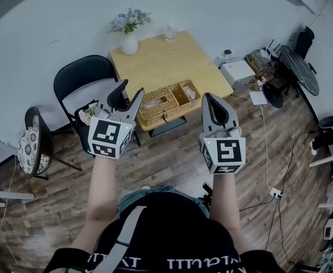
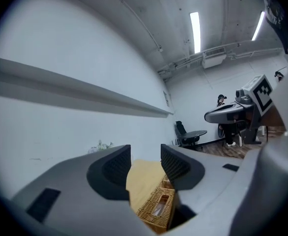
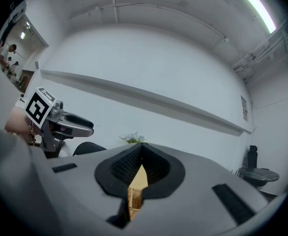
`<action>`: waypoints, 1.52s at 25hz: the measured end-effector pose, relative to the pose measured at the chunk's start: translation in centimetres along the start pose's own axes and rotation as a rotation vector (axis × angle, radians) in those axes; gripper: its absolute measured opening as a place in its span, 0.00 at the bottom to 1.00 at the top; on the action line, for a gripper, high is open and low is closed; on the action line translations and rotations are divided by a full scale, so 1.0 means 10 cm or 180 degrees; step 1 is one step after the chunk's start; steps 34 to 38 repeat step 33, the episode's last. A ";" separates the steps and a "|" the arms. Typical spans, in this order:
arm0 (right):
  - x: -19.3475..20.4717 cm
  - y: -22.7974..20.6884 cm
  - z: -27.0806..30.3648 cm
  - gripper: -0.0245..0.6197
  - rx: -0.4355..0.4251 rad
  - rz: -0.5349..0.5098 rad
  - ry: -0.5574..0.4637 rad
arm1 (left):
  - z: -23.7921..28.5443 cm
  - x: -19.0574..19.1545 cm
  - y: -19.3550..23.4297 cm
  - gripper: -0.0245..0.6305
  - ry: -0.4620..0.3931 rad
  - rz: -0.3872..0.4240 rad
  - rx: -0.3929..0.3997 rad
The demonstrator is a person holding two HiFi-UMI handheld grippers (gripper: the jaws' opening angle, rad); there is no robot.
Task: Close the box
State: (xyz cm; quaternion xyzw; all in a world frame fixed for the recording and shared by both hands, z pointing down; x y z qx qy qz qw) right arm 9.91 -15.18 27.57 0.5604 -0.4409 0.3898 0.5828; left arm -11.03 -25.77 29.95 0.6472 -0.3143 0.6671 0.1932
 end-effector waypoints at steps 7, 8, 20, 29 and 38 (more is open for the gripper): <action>-0.11 -0.03 -0.02 0.06 0.0027 -0.0057 -0.0087 | -0.04 -0.20 0.00 0.32 -0.0253 0.0097 -0.0070; -0.11 -0.03 -0.02 0.06 0.0032 -0.0057 -0.0091 | -0.04 -0.22 0.00 0.31 -0.0267 0.0110 -0.0088; -0.17 -0.07 -0.02 0.06 0.0047 -0.0041 -0.0142 | -0.07 -0.35 -0.01 0.06 -0.0383 0.0223 -0.0243; -0.21 -0.09 -0.11 0.06 0.0084 -0.0029 -0.0138 | -0.15 -0.42 -0.04 0.06 -0.0412 0.0207 -0.0256; -0.20 -0.09 -0.14 0.06 0.0082 -0.0043 -0.0139 | -0.19 -0.44 -0.05 0.06 -0.0453 0.0210 -0.0263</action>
Point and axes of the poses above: the fingertips, and each gripper's own axes: z forward along the fingers, y to its left, x out of its underside, the point moved 6 cm from there along -z, backward along the fingers, and after that the axes turned 2 degrees about -z, right-handed, at the moved point
